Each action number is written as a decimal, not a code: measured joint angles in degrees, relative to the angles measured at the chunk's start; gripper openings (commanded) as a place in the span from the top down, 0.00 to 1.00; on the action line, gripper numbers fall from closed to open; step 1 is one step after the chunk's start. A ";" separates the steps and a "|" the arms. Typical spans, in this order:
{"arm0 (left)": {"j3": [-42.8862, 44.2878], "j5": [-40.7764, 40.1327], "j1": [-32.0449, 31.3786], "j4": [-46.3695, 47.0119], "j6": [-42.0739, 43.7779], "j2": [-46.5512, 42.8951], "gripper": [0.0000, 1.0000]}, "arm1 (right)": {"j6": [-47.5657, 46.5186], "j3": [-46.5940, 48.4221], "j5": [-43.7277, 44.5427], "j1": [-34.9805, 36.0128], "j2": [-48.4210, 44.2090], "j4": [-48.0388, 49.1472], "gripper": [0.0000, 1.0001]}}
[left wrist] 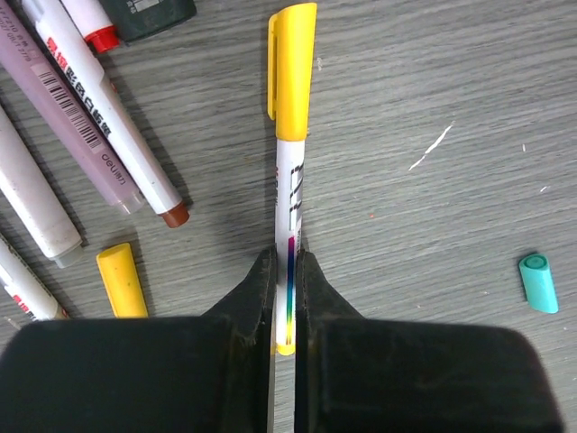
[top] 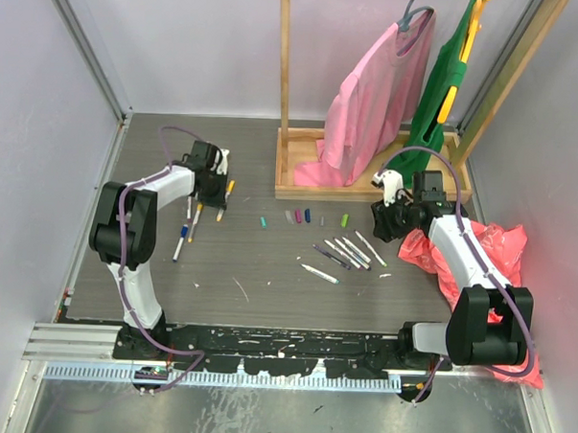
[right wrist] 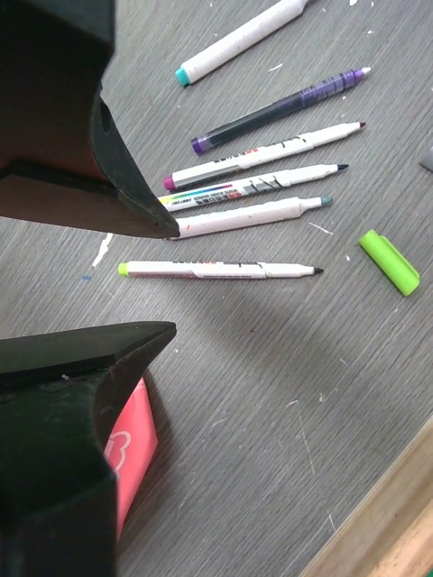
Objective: Open the pen caps
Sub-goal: Pick up the pen from the center of the board.
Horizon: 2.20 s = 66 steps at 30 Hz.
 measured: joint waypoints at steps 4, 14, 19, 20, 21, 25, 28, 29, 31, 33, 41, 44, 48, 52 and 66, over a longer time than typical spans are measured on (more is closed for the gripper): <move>-0.92 1.14 0.00 0.63 -0.09 -0.57 1.00 | -0.31 0.00 -1.88 0.00 -0.39 -0.35 0.52; -13.03 5.79 -0.02 4.13 -2.80 -16.11 1.00 | -0.50 0.22 -12.46 0.00 -5.75 -1.92 0.52; -22.08 11.52 -0.13 11.93 -6.47 -28.30 1.00 | -0.26 0.46 -20.61 0.09 -8.94 -2.49 0.52; -24.37 13.09 -0.26 14.03 -7.76 -30.86 1.00 | -0.09 0.50 -21.99 0.17 -9.57 -2.40 0.52; -26.14 14.27 -0.44 15.72 -9.09 -32.85 1.00 | 0.24 0.55 -23.58 0.35 -10.29 -2.36 0.52; -34.47 18.95 -1.75 24.74 -15.08 -41.53 1.00 | 2.99 0.59 -29.16 1.07 -12.85 -0.20 0.53; -40.09 21.35 -3.61 31.61 -19.82 -47.60 1.00 | 5.77 0.59 -32.44 1.73 -14.43 2.67 0.50; -42.23 21.79 -4.66 34.77 -21.86 -49.79 1.00 | 7.02 0.59 -33.77 2.12 -15.06 4.11 0.50; -44.96 22.08 -6.62 38.93 -24.61 -52.81 1.00 | 9.07 0.39 -36.00 2.82 -16.06 7.17 0.49; -47.32 21.49 -9.38 42.64 -27.06 -55.56 1.00 | 12.20 -0.44 -38.69 3.65 -17.14 11.91 0.49; -53.13 10.27 -25.16 54.42 -31.45 -60.41 1.00 | 20.68 -7.76 -44.37 4.61 -17.68 24.46 0.41; -54.47 4.22 -32.06 57.92 -31.28 -59.43 1.00 | 21.46 -9.05 -45.66 4.61 -17.68 25.44 0.41; -54.53 -2.84 -39.34 62.07 -30.23 -56.19 1.00 | 22.03 -9.38 -46.53 4.61 -17.68 26.80 0.40; -54.53 -8.81 -44.44 66.27 -29.11 -53.00 1.00 | 22.05 -9.38 -46.64 4.61 -17.68 27.58 0.40; -53.75 -21.73 -52.52 79.73 -28.04 -39.34 1.00 | 26.67 -10.36 -47.80 4.61 -17.46 32.37 0.39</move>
